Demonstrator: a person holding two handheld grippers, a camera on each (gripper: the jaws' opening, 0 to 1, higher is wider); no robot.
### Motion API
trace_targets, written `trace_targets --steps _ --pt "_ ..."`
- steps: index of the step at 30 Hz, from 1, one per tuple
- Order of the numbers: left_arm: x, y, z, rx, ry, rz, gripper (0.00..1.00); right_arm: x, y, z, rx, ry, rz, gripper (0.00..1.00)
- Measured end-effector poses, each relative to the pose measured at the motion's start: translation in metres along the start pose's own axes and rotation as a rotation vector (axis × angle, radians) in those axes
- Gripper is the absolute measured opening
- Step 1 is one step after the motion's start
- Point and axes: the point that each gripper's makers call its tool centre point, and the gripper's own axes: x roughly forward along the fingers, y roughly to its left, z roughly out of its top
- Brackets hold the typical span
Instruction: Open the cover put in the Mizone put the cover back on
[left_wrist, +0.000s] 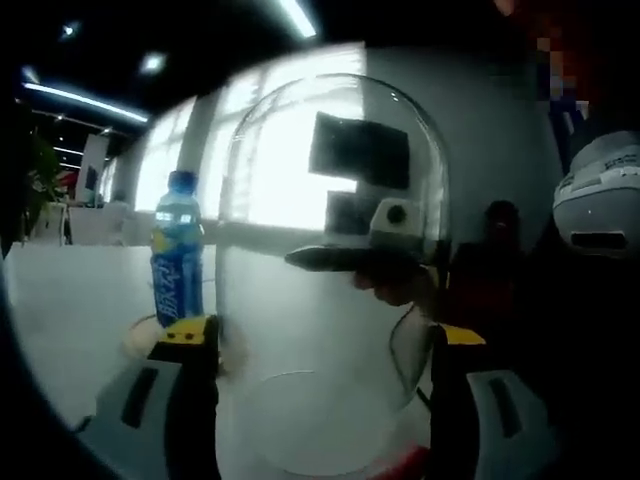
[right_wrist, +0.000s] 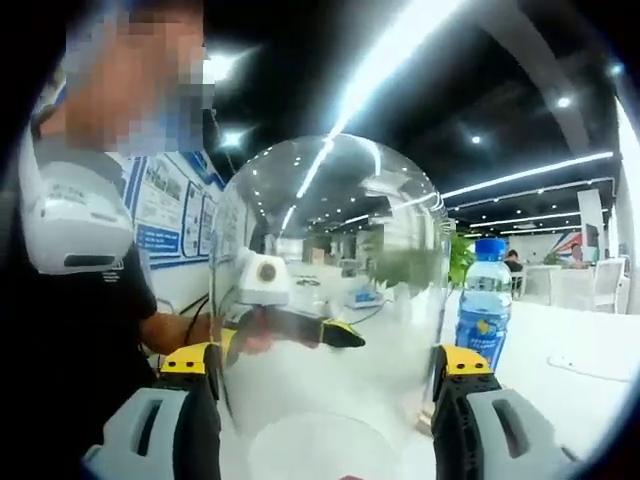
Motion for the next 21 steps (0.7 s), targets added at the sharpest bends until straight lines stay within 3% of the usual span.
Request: trace_targets --steps 10,15,21 --pt "0.0 0.0 0.0 -0.001 -0.01 -0.022 0.76 0.002 0.004 0.0 -0.001 -0.068 -0.006 0.83" --pt "0.003 -0.003 -0.003 0.05 0.018 -0.002 0.77 0.01 0.005 -0.002 -0.044 -0.017 -0.037 0.88" --pt "0.002 -0.002 -0.002 0.037 0.004 -0.001 0.78 0.009 0.004 -0.003 -0.045 -0.026 -0.045 0.87"
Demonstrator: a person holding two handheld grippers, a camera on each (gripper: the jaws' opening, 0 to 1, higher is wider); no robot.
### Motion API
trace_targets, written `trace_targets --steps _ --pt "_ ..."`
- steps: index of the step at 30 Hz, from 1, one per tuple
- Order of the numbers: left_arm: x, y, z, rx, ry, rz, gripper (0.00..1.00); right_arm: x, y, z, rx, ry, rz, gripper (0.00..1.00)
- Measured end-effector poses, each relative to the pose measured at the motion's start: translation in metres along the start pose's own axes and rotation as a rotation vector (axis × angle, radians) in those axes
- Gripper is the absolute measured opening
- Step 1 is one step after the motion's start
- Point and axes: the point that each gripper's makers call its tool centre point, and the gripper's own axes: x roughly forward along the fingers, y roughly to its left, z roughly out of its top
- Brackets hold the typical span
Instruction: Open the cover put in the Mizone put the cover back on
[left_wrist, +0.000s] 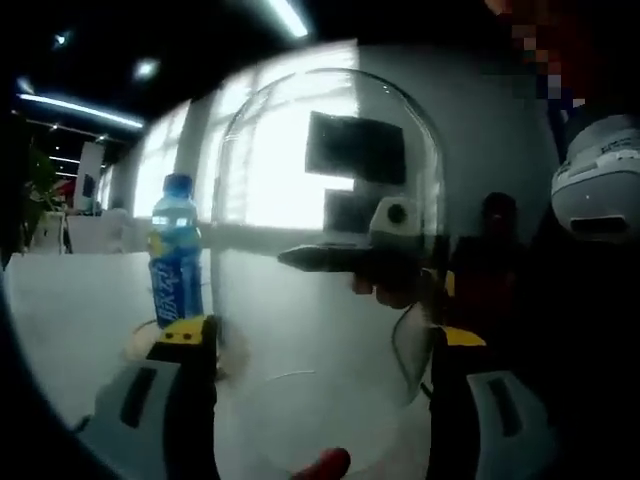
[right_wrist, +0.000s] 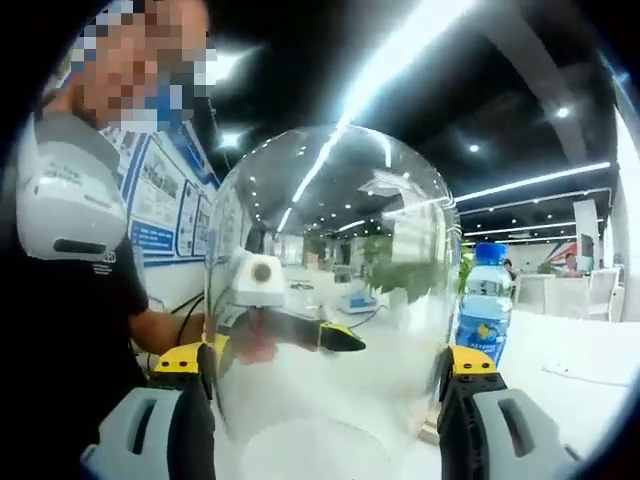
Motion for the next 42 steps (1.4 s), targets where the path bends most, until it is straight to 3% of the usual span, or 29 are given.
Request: trace_targets --steps 24,34,42 --pt "0.0001 0.0009 0.0004 0.004 -0.028 0.017 0.76 -0.0021 0.0002 0.0004 0.023 -0.038 -0.018 0.87" --pt "0.0004 0.0015 0.0004 0.002 -0.025 0.007 0.77 -0.0011 -0.0001 0.0006 0.028 -0.017 -0.016 0.87" --pt "-0.0023 0.0015 0.001 -0.007 0.003 -0.063 0.78 -0.0054 -0.0025 -0.0015 0.021 0.005 0.067 0.83"
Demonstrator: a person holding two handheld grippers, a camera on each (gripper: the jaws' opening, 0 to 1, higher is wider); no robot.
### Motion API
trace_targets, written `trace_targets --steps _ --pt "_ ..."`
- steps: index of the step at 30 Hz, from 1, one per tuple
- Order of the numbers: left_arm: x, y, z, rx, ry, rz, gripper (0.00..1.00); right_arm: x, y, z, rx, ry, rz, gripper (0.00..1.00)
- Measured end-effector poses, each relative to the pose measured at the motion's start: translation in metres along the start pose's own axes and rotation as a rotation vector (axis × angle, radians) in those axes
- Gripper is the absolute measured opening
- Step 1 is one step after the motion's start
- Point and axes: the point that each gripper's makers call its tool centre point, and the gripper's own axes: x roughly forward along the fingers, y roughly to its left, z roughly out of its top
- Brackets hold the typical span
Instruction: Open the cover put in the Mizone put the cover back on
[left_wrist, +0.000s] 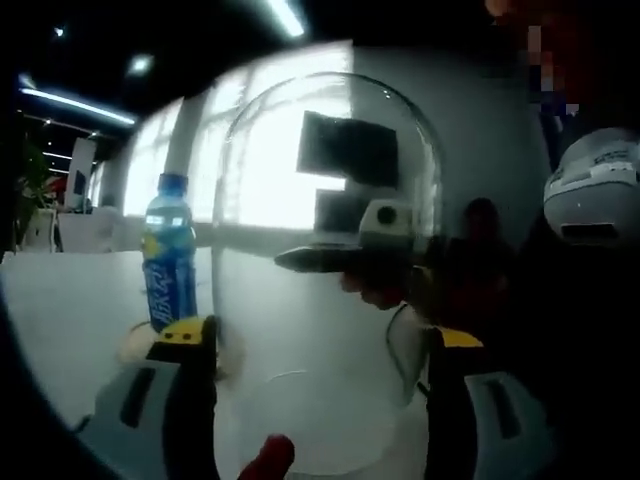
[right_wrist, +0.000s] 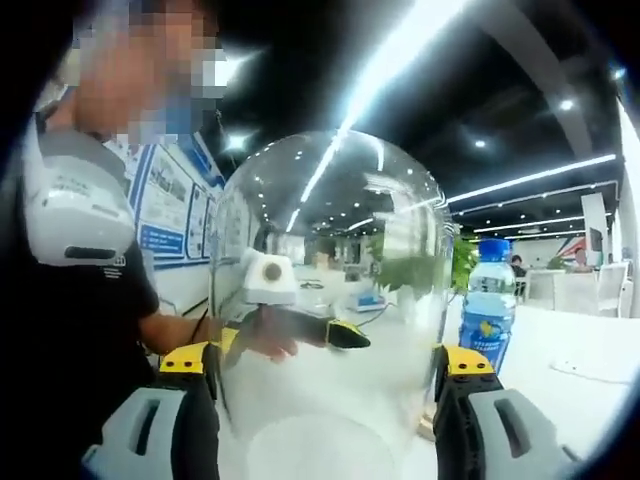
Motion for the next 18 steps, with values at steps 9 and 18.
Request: trace_targets --steps 9,18 --pt "0.009 0.0022 0.0028 -0.01 0.042 -0.084 0.79 0.0083 0.0004 -0.0059 0.033 0.074 0.1 0.87" --pt "0.0085 0.0025 0.0022 0.003 0.039 -0.087 0.78 0.0067 0.0 -0.0071 0.036 0.089 0.095 0.86"
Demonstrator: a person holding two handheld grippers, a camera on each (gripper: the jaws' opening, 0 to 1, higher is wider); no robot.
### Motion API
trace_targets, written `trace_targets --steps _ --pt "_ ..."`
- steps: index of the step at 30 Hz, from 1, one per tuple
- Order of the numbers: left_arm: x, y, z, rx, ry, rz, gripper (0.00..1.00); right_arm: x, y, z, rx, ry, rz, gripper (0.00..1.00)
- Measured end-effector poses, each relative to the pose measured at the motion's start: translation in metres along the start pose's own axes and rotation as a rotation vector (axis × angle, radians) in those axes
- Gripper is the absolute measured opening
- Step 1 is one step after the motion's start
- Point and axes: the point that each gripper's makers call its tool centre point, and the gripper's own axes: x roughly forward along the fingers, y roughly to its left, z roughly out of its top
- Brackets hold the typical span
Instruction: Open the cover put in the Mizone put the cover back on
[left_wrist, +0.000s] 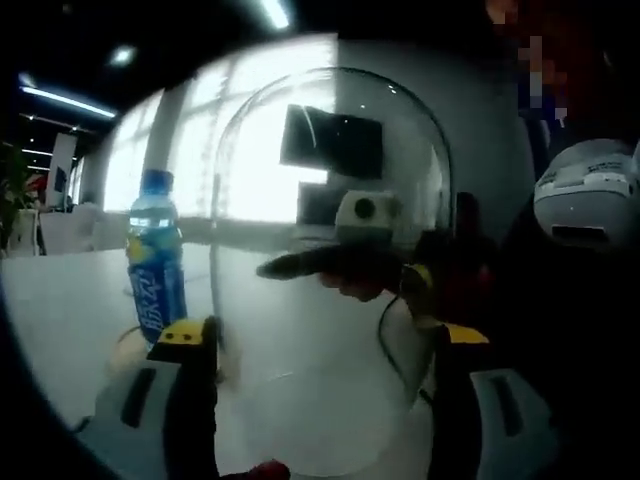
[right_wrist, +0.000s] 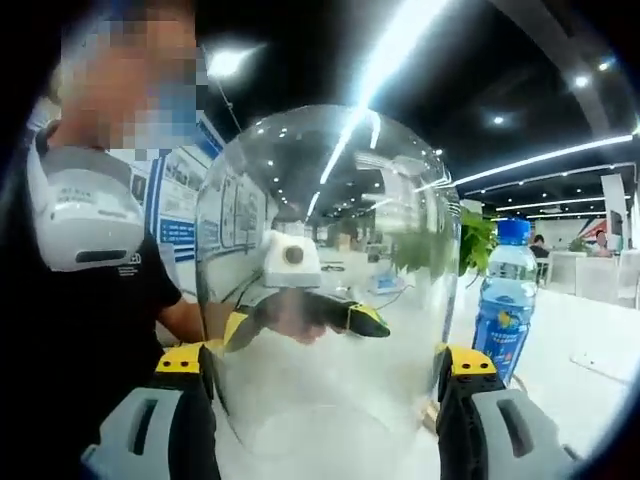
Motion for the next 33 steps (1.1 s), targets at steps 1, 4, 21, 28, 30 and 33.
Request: trace_targets --steps 1,4,21,28,30,33 --pt "0.001 0.0 0.0 0.001 0.003 0.001 0.78 0.0 0.0 0.0 0.004 0.0 -0.002 0.86" --pt "0.001 -0.001 0.002 0.015 0.011 0.004 0.78 0.0 0.0 -0.003 0.022 0.002 -0.004 0.87" --pt "0.008 -0.003 0.003 0.012 0.039 -0.013 0.83 0.003 0.0 -0.017 0.088 0.004 0.01 0.89" --pt "0.006 -0.002 0.007 -0.005 0.022 -0.012 0.82 0.004 0.001 -0.015 0.077 0.031 0.015 0.89" --pt "0.005 -0.002 0.007 -0.008 0.015 -0.012 0.82 0.004 0.001 -0.014 0.085 0.014 0.015 0.89" --pt "0.005 -0.002 0.008 -0.012 0.013 -0.019 0.82 0.004 0.001 -0.013 0.085 0.002 0.012 0.89"
